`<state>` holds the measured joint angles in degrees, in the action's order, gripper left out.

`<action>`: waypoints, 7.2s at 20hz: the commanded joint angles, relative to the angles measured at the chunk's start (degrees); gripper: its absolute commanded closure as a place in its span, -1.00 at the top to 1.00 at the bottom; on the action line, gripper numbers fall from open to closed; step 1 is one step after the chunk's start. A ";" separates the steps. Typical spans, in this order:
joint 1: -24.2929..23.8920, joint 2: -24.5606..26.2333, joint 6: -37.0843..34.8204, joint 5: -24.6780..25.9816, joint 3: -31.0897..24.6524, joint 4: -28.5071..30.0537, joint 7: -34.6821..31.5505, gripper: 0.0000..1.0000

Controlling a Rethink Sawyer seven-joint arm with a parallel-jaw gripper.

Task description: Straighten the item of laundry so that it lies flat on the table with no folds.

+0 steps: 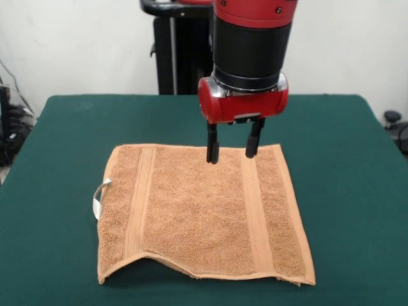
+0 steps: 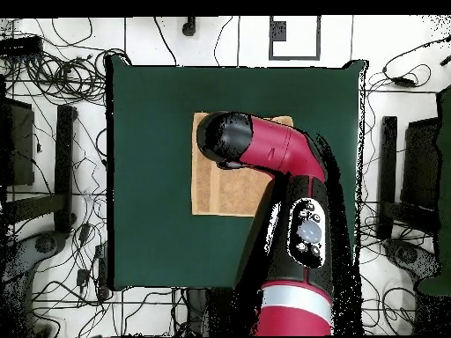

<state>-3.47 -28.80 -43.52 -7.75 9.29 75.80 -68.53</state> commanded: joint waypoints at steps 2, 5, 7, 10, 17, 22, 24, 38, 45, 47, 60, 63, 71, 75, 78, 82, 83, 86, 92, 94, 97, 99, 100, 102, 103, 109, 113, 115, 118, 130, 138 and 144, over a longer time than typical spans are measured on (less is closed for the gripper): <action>-0.23 3.44 -5.61 0.65 -4.77 -2.37 -8.04 1.00; -0.62 3.48 -5.47 0.99 -4.73 -2.53 -7.14 1.00; -1.11 3.04 -5.11 1.43 -4.77 -1.99 -5.98 1.00; -2.06 2.92 -3.94 1.77 -5.18 -1.44 -4.67 1.00; -3.36 2.24 -2.79 2.70 -5.83 -0.12 -2.85 1.00; -4.21 2.37 -2.07 2.91 -6.10 -0.10 -2.55 1.00; -4.50 2.67 -2.11 3.12 -6.05 -0.63 -2.34 1.00; -5.84 3.25 -1.27 3.70 -7.03 -2.05 -1.19 1.00; -5.24 4.08 -1.04 2.94 -6.80 -3.34 -3.30 1.00; -4.91 4.80 -2.68 2.66 -6.53 -5.01 -4.00 1.00; -3.97 6.99 -6.82 2.56 -5.11 -10.34 -4.68 1.00; -3.93 6.75 -7.52 2.94 -4.69 -10.28 -4.22 1.00; -3.97 5.78 -6.75 3.07 -4.49 -9.40 -4.01 1.00; -3.65 6.15 -8.08 2.83 -4.03 -10.94 -4.97 1.00; -3.56 6.49 -9.36 3.01 -4.28 -12.21 -4.25 1.00; -3.42 6.87 -10.32 2.95 -4.30 -13.87 -4.43 1.00; -3.47 6.95 -9.89 2.86 -4.38 -13.97 -4.57 1.00; -3.50 7.29 -9.91 3.09 -4.72 -14.56 -3.83 1.00; -3.64 7.49 -9.11 3.20 -4.97 -14.82 -3.40 1.00; -3.69 7.52 -8.55 3.36 -4.96 -14.73 -3.19 1.00; -4.08 8.18 -8.50 3.66 -5.12 -15.60 -2.29 1.00; -4.41 8.56 -7.81 3.64 -5.40 -15.71 -1.93 1.00; -4.46 8.41 -7.07 3.49 -5.55 -15.12 -2.10 1.00; -4.48 8.25 -6.33 3.33 -5.72 -14.53 -2.27 1.00; -4.44 8.24 -6.33 3.32 -5.73 -14.52 -2.28 1.00; -3.94 7.36 -6.13 3.45 -4.78 -14.31 -3.43 1.00; -4.07 6.47 -5.17 3.48 -4.84 -13.14 -3.23 1.00; -3.94 6.10 -5.20 3.53 -4.63 -12.75 -3.39 1.00; -4.90 5.02 0.06 3.64 -6.03 -8.14 -2.45 1.00; -5.12 6.83 3.42 2.65 -7.05 -6.94 -4.43 1.00; -4.89 7.27 4.81 2.45 -6.67 -7.06 -5.93 1.00; -5.12 6.80 4.75 2.52 -6.75 -6.73 -5.70 1.00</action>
<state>-9.83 -23.60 -38.92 -7.00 8.93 63.47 -68.53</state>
